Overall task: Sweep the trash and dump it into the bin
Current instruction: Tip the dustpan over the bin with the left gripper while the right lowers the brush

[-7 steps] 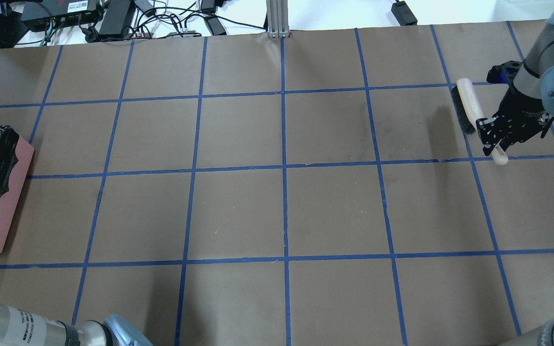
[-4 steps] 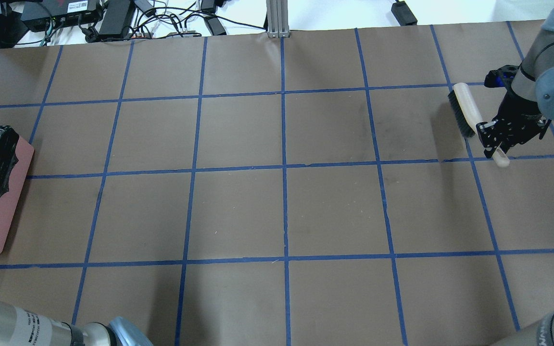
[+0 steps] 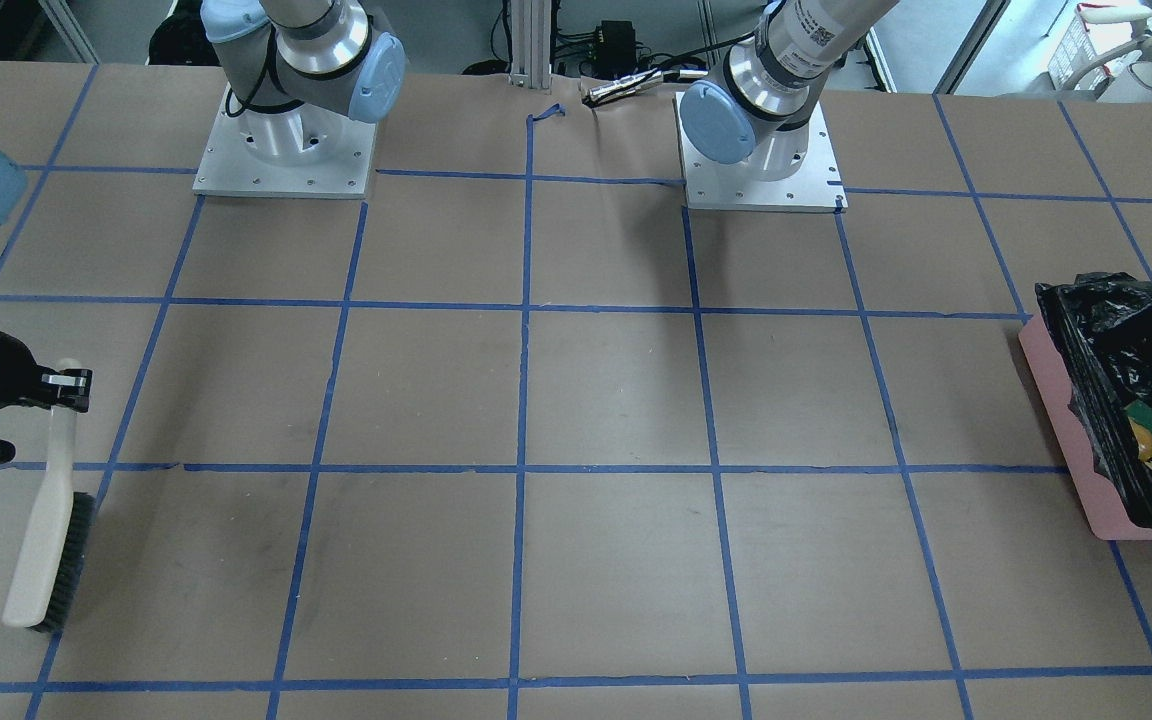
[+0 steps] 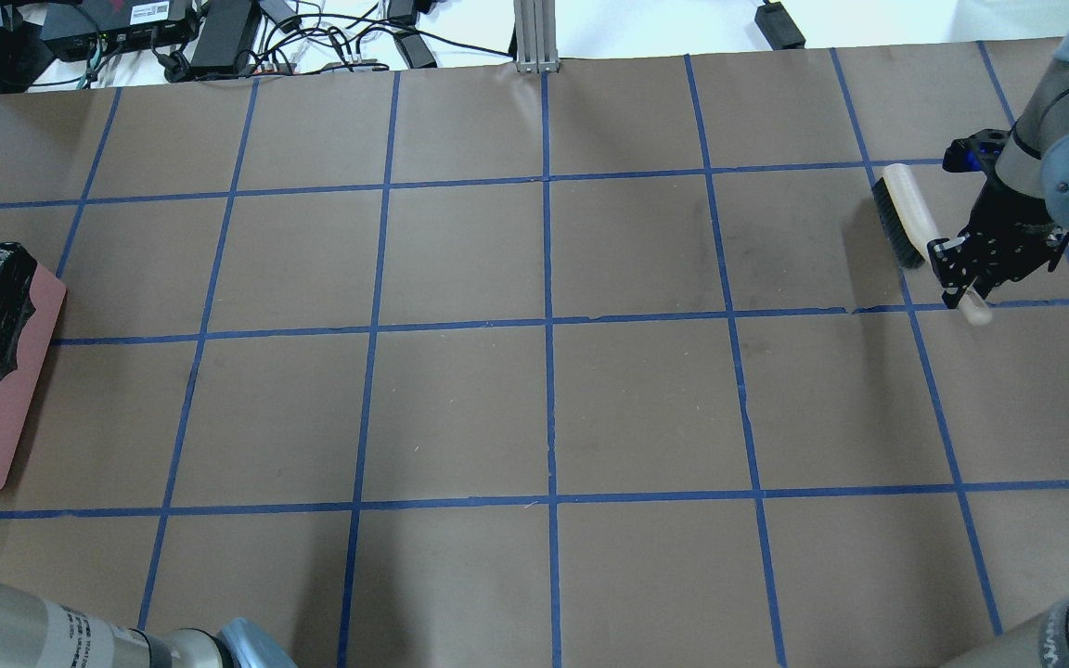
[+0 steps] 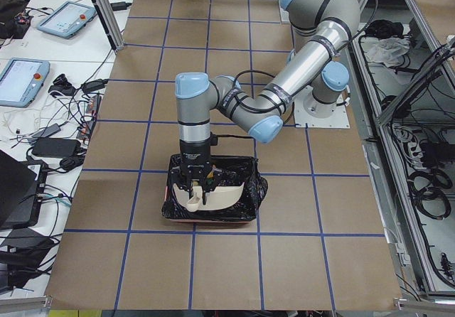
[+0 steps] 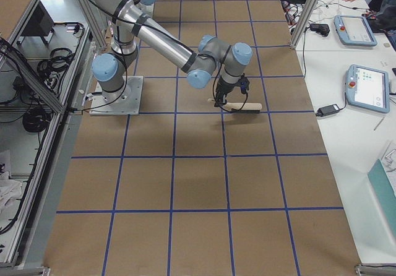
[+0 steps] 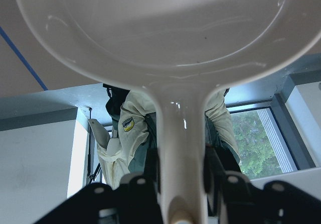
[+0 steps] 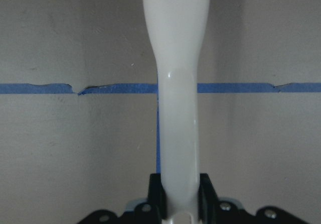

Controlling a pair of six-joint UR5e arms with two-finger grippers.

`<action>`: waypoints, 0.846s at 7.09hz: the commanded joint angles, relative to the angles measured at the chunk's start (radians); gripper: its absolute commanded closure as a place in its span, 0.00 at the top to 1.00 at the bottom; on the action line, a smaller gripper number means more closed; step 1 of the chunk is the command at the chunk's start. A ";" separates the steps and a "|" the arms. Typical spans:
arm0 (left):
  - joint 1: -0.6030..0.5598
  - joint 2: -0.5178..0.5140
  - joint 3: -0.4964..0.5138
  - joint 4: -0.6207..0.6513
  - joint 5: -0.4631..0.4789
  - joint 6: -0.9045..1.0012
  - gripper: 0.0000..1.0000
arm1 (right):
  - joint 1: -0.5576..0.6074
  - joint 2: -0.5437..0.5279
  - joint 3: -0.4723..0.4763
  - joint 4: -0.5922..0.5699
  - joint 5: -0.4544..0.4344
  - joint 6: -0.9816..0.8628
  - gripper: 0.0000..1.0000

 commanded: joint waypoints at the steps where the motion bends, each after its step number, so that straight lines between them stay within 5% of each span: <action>1: -0.058 0.044 0.003 -0.147 -0.018 -0.118 0.00 | -0.001 0.010 0.000 -0.002 -0.004 -0.009 0.35; 2: -0.119 0.064 0.004 -0.234 -0.022 -0.215 0.00 | -0.001 0.015 0.000 -0.002 -0.027 -0.009 0.64; 3: -0.179 0.076 0.003 -0.328 -0.068 -0.360 0.00 | -0.001 0.012 -0.002 -0.003 -0.027 -0.013 0.83; 6: -0.306 0.079 -0.014 -0.453 -0.253 -0.683 0.00 | -0.002 -0.015 -0.037 -0.015 -0.029 -0.009 0.99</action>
